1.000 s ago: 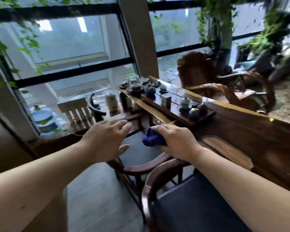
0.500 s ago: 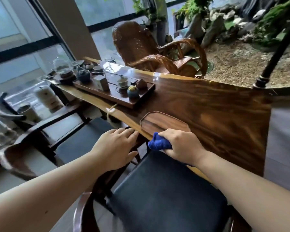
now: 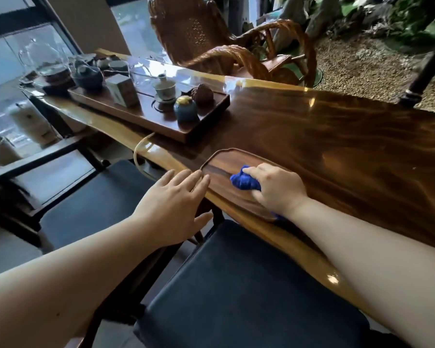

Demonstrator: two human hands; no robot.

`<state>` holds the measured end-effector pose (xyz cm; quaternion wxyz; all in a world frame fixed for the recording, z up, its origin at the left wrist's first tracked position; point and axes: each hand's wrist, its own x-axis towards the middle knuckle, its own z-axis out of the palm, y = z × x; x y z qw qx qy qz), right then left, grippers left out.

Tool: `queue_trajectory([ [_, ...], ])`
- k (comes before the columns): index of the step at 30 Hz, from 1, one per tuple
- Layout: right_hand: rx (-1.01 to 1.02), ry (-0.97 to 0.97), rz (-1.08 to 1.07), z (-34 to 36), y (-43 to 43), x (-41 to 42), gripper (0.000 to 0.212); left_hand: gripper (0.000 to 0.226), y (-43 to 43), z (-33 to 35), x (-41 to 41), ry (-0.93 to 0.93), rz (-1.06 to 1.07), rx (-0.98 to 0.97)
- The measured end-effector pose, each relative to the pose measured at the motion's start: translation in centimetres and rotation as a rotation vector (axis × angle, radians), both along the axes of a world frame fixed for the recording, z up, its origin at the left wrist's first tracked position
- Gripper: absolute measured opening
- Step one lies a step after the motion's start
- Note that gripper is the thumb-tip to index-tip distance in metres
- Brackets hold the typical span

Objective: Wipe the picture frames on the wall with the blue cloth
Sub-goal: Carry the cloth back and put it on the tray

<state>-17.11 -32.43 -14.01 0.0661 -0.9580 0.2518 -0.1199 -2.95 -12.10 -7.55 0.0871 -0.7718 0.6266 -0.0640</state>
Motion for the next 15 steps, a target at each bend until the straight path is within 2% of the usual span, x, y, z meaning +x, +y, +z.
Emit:
queue_trajectory([
  [5, -0.091, 0.006, 0.025, -2.7, -1.5, 4.7, 0.051, 0.08, 0.5, -2.4, 2.0, 0.012, 0.027, -0.019],
  [9, -0.182, 0.104, 0.056, -4.9, -1.8, 7.3, 0.05, 0.078, 1.0, -3.7, 3.5, -0.007, 0.051, -0.033],
  [12, -0.138, 0.142, 0.008, -6.5, -1.1, 7.9, 0.052, 0.08, 1.6, -4.9, 4.6, -0.02, 0.096, -0.011],
  [15, -0.039, 0.23, -0.001, -6.7, -1.3, 7.9, 0.066, 0.081, 2.0, -5.5, 5.0, 0.006, 0.16, 0.018],
])
